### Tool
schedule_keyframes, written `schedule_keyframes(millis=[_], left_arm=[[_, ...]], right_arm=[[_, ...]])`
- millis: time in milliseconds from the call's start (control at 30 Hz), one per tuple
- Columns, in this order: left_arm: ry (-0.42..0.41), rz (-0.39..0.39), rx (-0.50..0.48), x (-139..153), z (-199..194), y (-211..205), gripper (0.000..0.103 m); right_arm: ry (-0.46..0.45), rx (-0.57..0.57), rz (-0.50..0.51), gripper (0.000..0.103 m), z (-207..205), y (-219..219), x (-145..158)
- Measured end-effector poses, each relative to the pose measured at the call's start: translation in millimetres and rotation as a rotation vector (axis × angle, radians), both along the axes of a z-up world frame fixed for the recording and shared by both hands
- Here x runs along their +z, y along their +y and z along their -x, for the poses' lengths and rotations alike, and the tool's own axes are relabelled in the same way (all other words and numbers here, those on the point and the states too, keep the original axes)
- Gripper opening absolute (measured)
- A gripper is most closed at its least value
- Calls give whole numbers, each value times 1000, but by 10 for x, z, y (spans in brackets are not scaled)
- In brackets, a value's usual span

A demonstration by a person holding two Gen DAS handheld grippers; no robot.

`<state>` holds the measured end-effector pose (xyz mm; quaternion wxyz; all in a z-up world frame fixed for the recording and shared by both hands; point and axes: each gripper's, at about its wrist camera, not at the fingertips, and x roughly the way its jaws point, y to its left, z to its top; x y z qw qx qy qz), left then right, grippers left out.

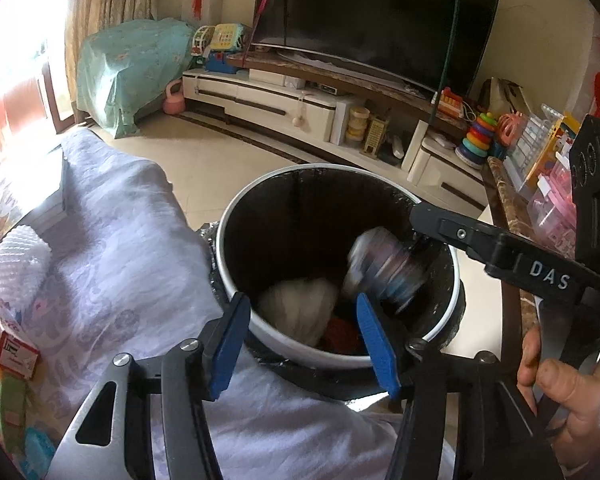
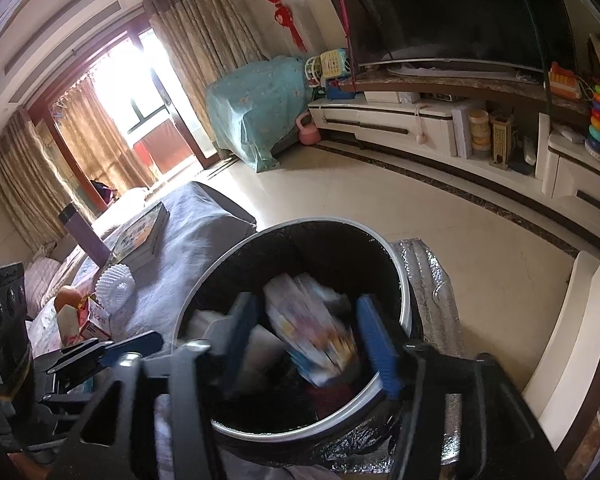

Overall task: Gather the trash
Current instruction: 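Open both tools to drop the tissue and wrapper into the bin, then move both open tools back over the table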

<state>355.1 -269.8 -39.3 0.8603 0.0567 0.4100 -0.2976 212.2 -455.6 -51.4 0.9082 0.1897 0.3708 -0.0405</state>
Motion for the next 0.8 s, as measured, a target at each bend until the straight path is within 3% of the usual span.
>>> schedule_keyframes(millis=[233, 400, 800], left_arm=[[21, 13, 42, -60, 99, 206, 59], [34, 33, 95, -88, 229, 463, 60], [23, 72, 223, -19, 631, 1212, 60]], right_arm=[[-13, 5, -7, 70, 64, 70, 21], [-35, 22, -13, 82, 130, 219, 68], [-38, 119, -47, 85, 247, 815, 30]])
